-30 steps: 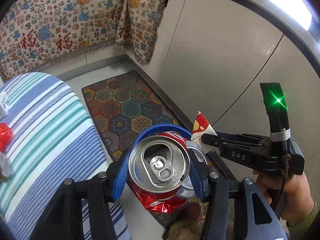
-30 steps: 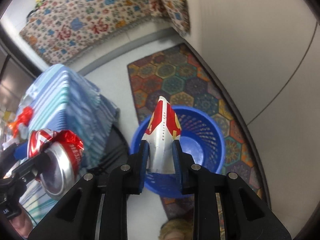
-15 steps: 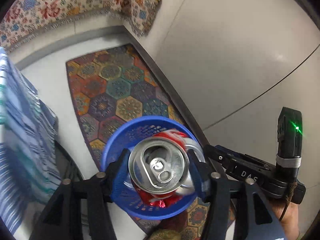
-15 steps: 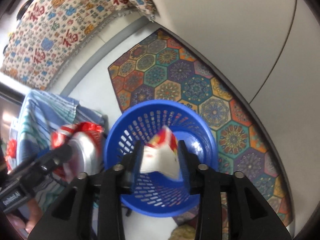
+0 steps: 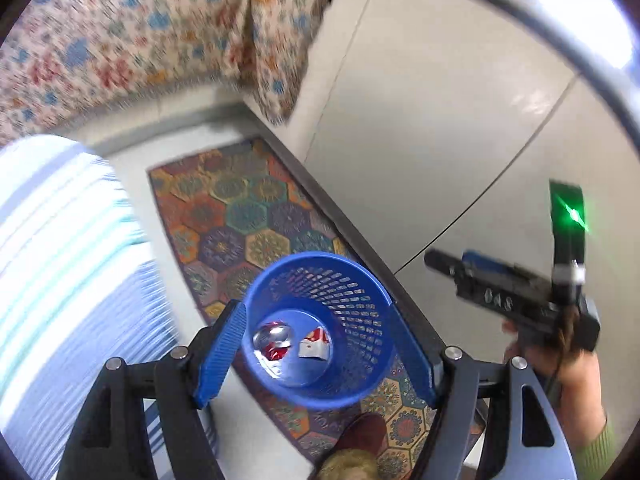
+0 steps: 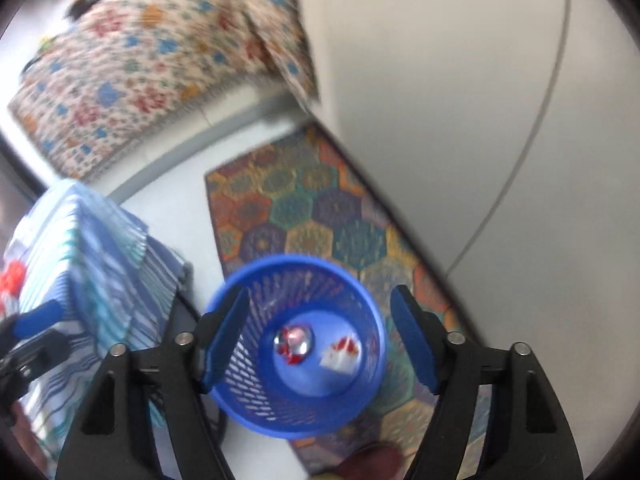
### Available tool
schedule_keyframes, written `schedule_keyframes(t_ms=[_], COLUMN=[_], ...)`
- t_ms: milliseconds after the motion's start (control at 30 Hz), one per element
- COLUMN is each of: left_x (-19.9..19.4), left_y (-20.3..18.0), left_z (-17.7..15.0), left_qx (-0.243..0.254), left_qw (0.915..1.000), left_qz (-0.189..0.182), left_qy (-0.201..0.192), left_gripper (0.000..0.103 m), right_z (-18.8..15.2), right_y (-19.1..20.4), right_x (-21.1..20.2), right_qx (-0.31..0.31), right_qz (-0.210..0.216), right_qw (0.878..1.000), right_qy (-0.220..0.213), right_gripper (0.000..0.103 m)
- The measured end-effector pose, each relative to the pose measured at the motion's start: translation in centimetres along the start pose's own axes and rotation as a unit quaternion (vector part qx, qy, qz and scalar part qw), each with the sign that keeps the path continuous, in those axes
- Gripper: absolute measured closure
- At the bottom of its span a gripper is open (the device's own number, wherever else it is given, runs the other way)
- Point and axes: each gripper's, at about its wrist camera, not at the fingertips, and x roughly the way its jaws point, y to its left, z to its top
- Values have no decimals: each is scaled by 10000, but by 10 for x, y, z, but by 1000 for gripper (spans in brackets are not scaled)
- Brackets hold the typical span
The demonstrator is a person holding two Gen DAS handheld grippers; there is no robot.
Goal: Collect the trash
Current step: 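Return both tools to the table above the remaining trash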
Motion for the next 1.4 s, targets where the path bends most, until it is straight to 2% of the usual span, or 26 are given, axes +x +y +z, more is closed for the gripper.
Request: schedule_keyframes(t_ms=[133, 267, 333, 433, 533, 667, 800, 900, 967, 1033, 1067, 1133, 1200, 1267, 1400], left_x=[-77, -137, -163, -191, -209, -225, -227, -229, -231, -232, -230, -231, -230, -230, -230], left_y=[19, 64, 93, 140, 190, 241, 276, 288, 294, 297, 295, 293, 292, 293, 292], left_z=[-47, -113, -147, -190, -218, -225, -221, -214, -216, -214, -216, -217, -217, -217, -216], left_qx=[-1, -179, -296, -577, -979, -1386, -1499, -1567, -1622, -1645, -1642, -1653, -1676, -1678, -1662], left_qw=[9995, 9966, 9941, 9866, 9756, 9592, 9477, 9458, 9435, 9429, 9428, 9428, 9424, 9423, 9423], left_qz=[278, 792, 1030, 1511, 1949, 2430, 2752, 2772, 2817, 2822, 2829, 2820, 2819, 2822, 2835], left_qy=[-174, -165, -182, -198, -233, -405, -604, -644, -646, -649, -648, -653, -658, -654, -638], left_gripper=[28, 28, 28, 28, 28, 28, 28, 27, 27, 26, 25, 25, 25, 25, 24], right_z=[-3, -36, -62, -93, -127, -157, -168, -166, -164, -163, -163, -169, -170, -167, -154], right_y=[63, 138, 179, 248, 301, 342, 357, 379, 396, 414, 424, 443, 445, 432, 389], right_x=[-67, -123, -137, -139, -124, -98, -101, -101, -94, -86, -81, -73, -66, -62, -58], right_qx=[-478, -705, -788, -1307, -1837, -2204, -2280, -2330, -2116, -1946, -2056, -2503, -2560, -2262, -2076], right_qz=[169, 708, 1074, 1545, 1660, 1631, 2000, 2649, 3068, 3243, 3218, 2992, 2898, 2885, 2290], right_qw=[9964, 9880, 9847, 9765, 9678, 9616, 9526, 9357, 9279, 9252, 9233, 9192, 9203, 9280, 9492], right_qy=[-680, -1174, -1128, -737, -444, -157, -245, -106, 117, 308, 410, 544, 599, 665, 586], right_gripper=[14, 4, 3, 3, 3, 11, 14, 13, 12, 12, 11, 21, 63, 71, 77])
